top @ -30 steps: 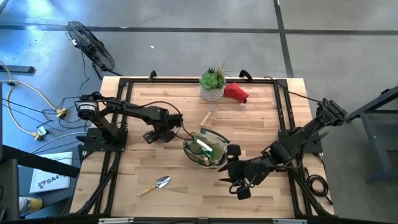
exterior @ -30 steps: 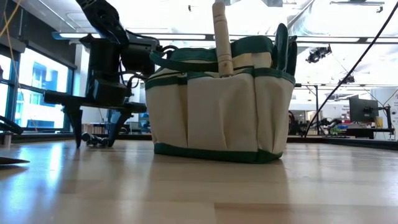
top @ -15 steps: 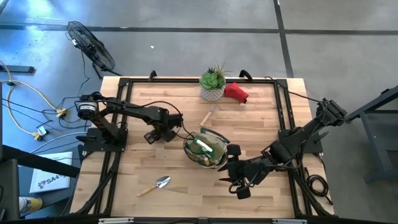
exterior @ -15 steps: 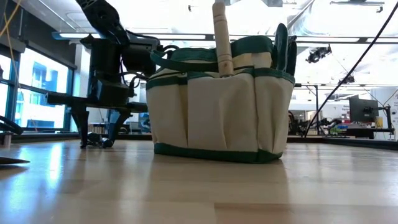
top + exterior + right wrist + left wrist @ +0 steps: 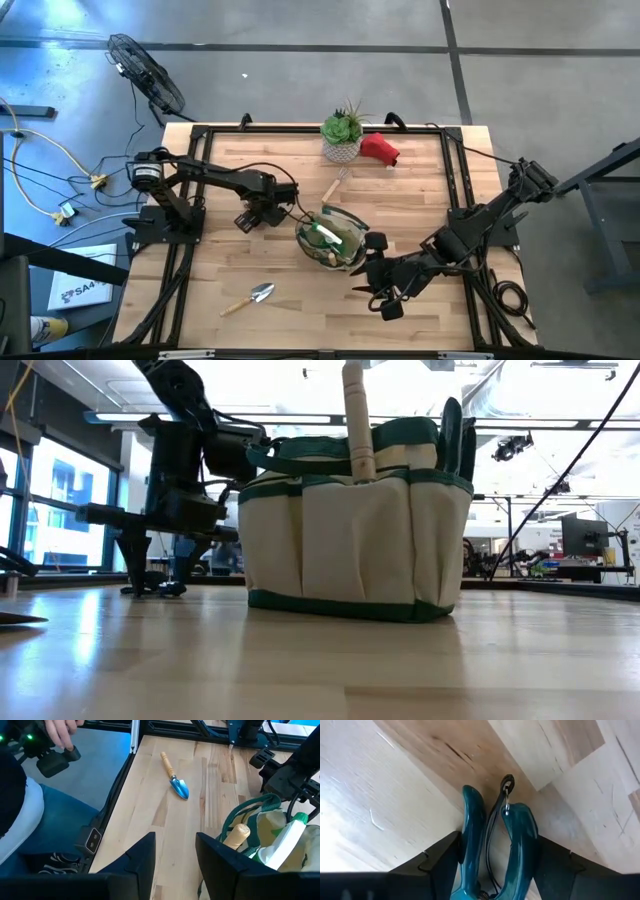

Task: Pick & Place Garden tools in Gardening bag
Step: Put the green shear scissors into the gardening bag

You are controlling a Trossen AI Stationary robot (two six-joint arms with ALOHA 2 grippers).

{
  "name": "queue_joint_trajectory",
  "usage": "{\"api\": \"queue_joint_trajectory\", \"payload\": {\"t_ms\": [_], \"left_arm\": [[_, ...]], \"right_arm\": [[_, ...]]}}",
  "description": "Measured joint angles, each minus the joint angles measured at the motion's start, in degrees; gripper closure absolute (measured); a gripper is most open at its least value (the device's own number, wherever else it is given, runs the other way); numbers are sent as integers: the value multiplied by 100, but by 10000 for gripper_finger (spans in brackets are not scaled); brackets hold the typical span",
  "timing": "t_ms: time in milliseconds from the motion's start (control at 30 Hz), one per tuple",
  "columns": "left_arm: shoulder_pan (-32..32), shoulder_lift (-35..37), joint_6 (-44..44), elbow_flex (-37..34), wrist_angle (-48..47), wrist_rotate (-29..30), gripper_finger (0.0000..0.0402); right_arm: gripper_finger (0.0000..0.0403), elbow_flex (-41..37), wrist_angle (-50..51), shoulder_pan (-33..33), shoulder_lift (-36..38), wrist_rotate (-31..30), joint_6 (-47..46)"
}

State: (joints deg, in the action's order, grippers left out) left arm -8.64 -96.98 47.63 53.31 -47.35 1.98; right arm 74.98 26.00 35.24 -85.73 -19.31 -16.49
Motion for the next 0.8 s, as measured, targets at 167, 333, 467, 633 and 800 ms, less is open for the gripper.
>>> {"api": "queue_joint_trajectory", "payload": {"t_ms": [167, 333, 467, 633, 800], "left_arm": [[-12, -310, -34, 31, -91, -315, 190], [-9, -536, 21, 60, -162, -277, 194], [-49, -520, -66, 167, -231, -336, 212], [-77, -341, -134, 433, -324, -316, 222], [-66, -278, -247, 737, -752, -265, 224]], "right_arm": [[270, 0, 4, 0, 0, 2, 0], [270, 0, 6, 4, 0, 4, -28], [270, 0, 3, 1, 0, 22, -20], [270, 0, -4, 0, 0, 22, 0], [270, 0, -5, 11, 0, 9, -14]]}}
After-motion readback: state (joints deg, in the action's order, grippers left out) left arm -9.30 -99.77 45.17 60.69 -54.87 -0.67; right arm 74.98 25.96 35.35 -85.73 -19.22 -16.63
